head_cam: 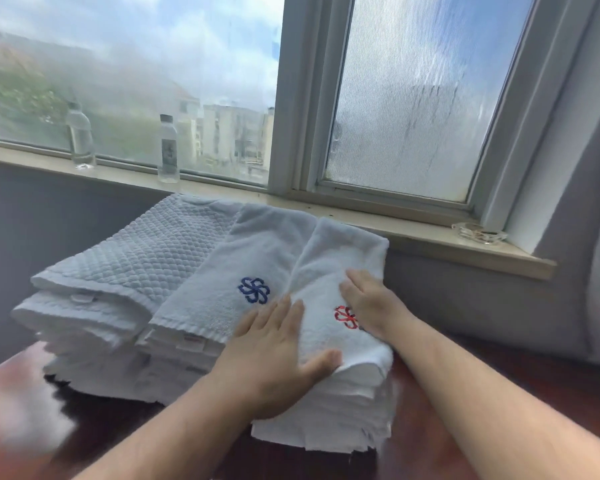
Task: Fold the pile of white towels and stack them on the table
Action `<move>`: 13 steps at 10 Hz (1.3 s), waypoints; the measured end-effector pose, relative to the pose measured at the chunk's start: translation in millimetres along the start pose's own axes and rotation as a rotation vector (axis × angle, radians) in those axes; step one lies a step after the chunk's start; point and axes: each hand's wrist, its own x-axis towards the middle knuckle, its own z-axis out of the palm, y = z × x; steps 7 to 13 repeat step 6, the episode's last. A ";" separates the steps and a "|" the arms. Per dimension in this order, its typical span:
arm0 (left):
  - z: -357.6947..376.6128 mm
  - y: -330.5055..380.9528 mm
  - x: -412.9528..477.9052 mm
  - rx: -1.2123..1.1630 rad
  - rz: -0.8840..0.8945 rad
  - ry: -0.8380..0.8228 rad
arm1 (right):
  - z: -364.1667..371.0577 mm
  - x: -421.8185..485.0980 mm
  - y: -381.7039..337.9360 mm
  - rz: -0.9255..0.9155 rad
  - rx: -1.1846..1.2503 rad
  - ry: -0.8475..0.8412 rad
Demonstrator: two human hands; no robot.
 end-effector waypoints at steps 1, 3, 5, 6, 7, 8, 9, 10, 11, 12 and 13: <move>2.8 0.8 -18.7 0.015 -0.029 -0.008 | 3.0 -53.2 0.8 -0.020 0.070 0.038; -9.4 19.8 -68.7 0.019 -0.064 -0.005 | -14.0 -149.4 -11.1 0.014 0.138 -0.016; -44.5 34.7 -130.0 0.112 -0.016 0.085 | -82.2 -215.8 -21.9 0.114 -0.012 0.075; -61.6 48.1 -159.0 0.033 -0.002 0.122 | -110.3 -247.8 -28.0 0.106 -0.049 0.136; -61.6 48.1 -159.0 0.033 -0.002 0.122 | -110.3 -247.8 -28.0 0.106 -0.049 0.136; -61.6 48.1 -159.0 0.033 -0.002 0.122 | -110.3 -247.8 -28.0 0.106 -0.049 0.136; -61.6 48.1 -159.0 0.033 -0.002 0.122 | -110.3 -247.8 -28.0 0.106 -0.049 0.136; -61.6 48.1 -159.0 0.033 -0.002 0.122 | -110.3 -247.8 -28.0 0.106 -0.049 0.136; -61.6 48.1 -159.0 0.033 -0.002 0.122 | -110.3 -247.8 -28.0 0.106 -0.049 0.136; -61.6 48.1 -159.0 0.033 -0.002 0.122 | -110.3 -247.8 -28.0 0.106 -0.049 0.136; -61.6 48.1 -159.0 0.033 -0.002 0.122 | -110.3 -247.8 -28.0 0.106 -0.049 0.136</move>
